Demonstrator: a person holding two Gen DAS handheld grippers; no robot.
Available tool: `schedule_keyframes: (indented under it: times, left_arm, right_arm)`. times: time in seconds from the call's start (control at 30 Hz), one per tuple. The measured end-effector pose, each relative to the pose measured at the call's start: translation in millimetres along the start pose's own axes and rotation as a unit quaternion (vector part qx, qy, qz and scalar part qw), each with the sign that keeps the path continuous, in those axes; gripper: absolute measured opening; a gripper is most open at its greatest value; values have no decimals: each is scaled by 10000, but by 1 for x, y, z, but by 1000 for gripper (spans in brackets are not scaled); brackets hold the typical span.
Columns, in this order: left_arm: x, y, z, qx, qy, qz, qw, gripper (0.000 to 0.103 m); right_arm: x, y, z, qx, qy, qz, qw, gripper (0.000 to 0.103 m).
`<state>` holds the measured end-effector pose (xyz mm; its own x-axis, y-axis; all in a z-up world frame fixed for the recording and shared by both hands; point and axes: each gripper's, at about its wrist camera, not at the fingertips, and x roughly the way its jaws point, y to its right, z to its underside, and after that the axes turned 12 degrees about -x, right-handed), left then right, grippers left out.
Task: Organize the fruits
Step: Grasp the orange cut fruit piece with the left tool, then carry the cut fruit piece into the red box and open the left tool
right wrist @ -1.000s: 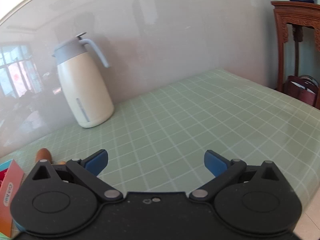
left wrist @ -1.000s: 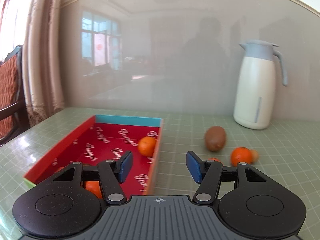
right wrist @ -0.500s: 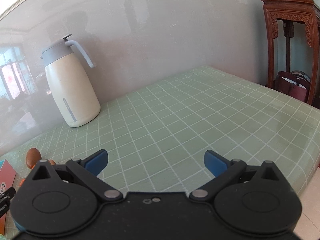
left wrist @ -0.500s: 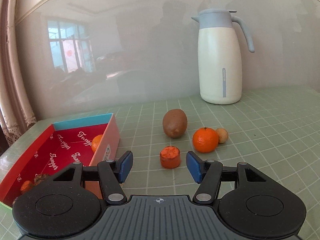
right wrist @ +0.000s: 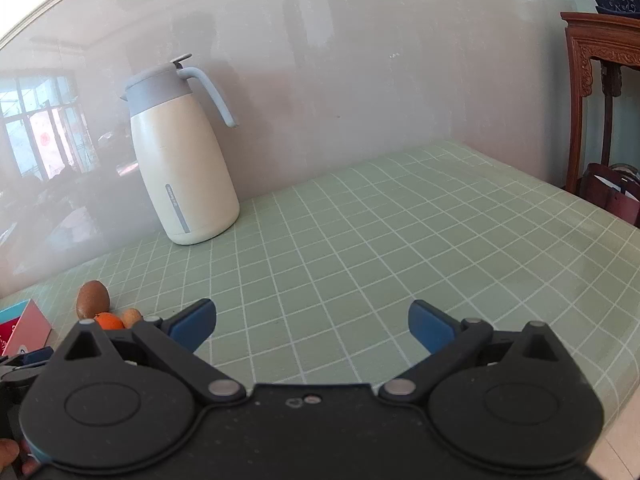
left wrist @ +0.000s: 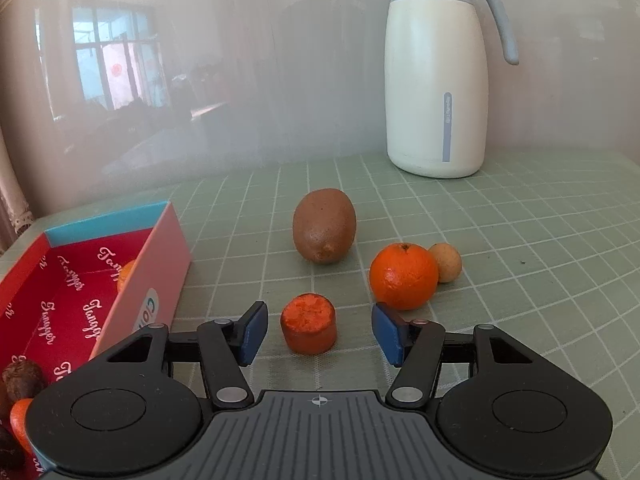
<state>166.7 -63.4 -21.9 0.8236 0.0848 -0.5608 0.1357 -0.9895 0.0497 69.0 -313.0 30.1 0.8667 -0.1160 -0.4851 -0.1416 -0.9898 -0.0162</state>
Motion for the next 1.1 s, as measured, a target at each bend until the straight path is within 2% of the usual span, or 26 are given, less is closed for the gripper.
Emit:
schedule_keyframes:
  times: [0.03,0.07,0.23,0.43,1.1]
  left_arm:
    - [1,0,1,-38,-25,7,10000,54]
    - [3,1,3,-42,-57,7,10000,44]
    - [2,0,5,-53,-34,-2,10000,33]
    - [0,0,5,-20,-24,-17,10000,33]
    - [2,-2,4,-112,-37,21,9999,33]
  right_arm:
    - [0,0,0,10,10,-6,10000,103]
    - [0,0,-1,21,15,-15,10000,103]
    - [-1,2,0,57,39,68,10000,103]
    - [-2,7,2,40,56,389,9992,103]
    - [3,3,2,-50,-69,515,9986,103]
